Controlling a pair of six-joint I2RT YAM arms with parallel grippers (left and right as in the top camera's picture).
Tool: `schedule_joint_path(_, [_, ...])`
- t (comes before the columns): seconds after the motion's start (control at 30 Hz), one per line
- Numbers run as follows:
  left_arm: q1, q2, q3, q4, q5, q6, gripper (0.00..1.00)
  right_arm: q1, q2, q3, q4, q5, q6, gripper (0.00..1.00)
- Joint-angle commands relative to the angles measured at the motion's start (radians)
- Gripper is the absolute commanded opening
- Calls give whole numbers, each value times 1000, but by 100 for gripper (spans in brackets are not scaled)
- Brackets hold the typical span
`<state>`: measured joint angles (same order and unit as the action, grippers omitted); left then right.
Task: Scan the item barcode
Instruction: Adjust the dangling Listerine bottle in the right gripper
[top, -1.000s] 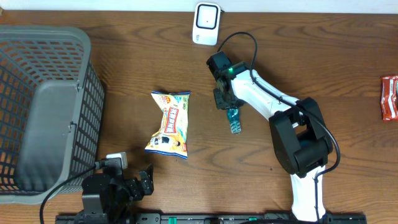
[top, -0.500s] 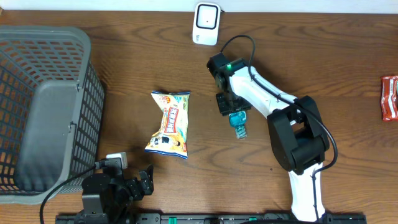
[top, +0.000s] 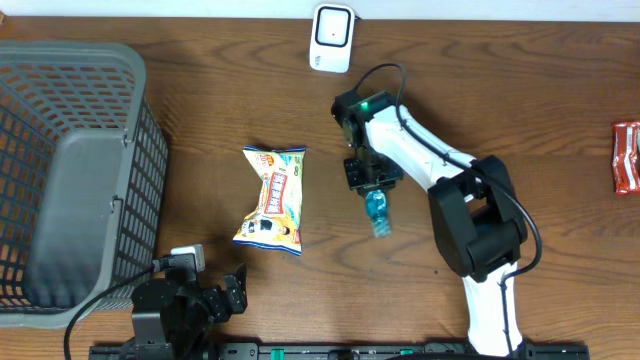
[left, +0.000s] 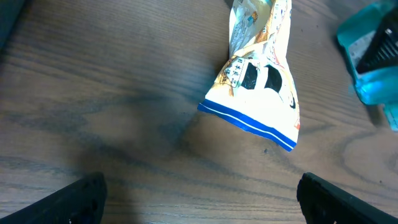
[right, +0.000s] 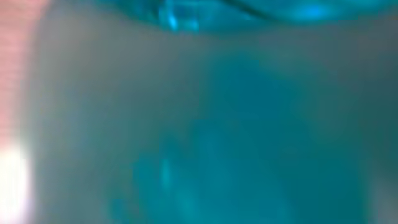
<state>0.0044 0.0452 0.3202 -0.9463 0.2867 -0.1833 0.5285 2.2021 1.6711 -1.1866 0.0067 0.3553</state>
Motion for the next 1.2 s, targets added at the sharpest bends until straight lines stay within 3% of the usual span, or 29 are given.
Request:
schedule_joint_path(0.0, [-4, 0, 3, -11, 9, 6, 98, 8, 12, -14, 117, 66, 14, 33])
schedule_joint_path(0.13, [-4, 0, 3, -11, 8, 6, 98, 5, 12, -12, 187, 145, 3, 35])
schedule_joint_path(0.27, [-4, 0, 3, -11, 8, 6, 98, 10, 12, -11, 83, 136, 13, 59])
schedule_joint_path(0.4, [-4, 0, 3, -11, 9, 6, 98, 12, 12, -11, -37, 94, 19, 63])
schedule_joint_path(0.5, [-4, 0, 3, -11, 8, 6, 98, 14, 12, -19, -50, 24, 26, 58])
schedule_joint_path(0.63, [-4, 0, 3, -11, 8, 6, 98, 21, 12, -66, -4, -23, 76, 40])
schedule_joint_path(0.73, [-4, 0, 3, -11, 8, 6, 98, 22, 12, -87, 47, -11, 85, 35])
schedule_joint_path(0.9, [-4, 0, 3, -11, 8, 6, 98, 13, 12, -37, 151, 84, 64, 34])
schedule_joint_path(1.17, [-4, 0, 3, -11, 9, 6, 98, 8, 12, 109, 101, 156, 34, 32])
